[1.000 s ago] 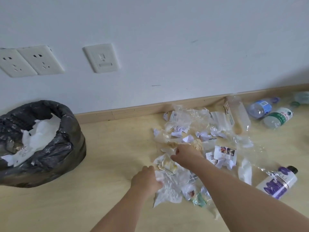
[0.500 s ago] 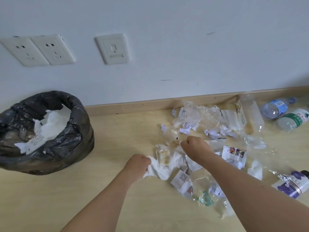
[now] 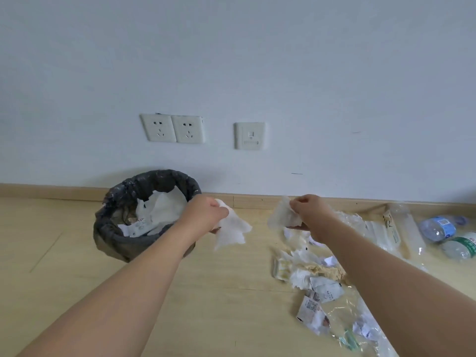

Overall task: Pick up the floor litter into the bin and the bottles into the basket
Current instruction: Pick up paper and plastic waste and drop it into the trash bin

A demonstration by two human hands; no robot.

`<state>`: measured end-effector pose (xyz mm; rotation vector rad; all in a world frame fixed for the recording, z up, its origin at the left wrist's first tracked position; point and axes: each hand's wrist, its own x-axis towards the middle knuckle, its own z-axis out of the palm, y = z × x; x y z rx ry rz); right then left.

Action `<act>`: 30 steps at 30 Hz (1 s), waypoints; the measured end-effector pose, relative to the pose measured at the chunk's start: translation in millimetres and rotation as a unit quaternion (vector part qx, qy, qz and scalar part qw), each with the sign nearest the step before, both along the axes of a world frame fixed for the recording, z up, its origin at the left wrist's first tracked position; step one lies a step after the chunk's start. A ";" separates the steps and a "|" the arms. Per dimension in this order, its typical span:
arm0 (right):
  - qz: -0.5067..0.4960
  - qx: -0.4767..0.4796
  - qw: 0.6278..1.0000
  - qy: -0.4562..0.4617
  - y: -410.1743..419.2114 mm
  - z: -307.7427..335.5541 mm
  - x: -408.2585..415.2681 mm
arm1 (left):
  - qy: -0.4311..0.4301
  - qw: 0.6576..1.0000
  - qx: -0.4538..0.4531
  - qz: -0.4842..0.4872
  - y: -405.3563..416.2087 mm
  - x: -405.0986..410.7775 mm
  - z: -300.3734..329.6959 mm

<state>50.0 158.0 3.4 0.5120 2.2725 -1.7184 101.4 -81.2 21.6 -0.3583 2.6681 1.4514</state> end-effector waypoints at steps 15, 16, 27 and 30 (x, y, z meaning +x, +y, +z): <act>0.167 0.112 0.955 0.217 -277.1 61.9 -34.9 | 0.190 0.904 -0.382 0.033 -202.8 -11.1 12.3; 0.181 0.140 0.944 0.238 -285.6 53.5 -35.2 | 0.160 0.902 -0.401 0.007 -202.7 -12.0 2.9; 0.436 0.400 0.797 0.124 -328.5 -52.5 -46.7 | -0.168 0.864 -0.445 -0.166 -203.8 -34.4 -67.9; 0.400 0.373 0.820 0.165 -313.7 -25.7 -52.0 | -0.179 0.856 -0.464 -0.141 -200.7 -39.4 -62.3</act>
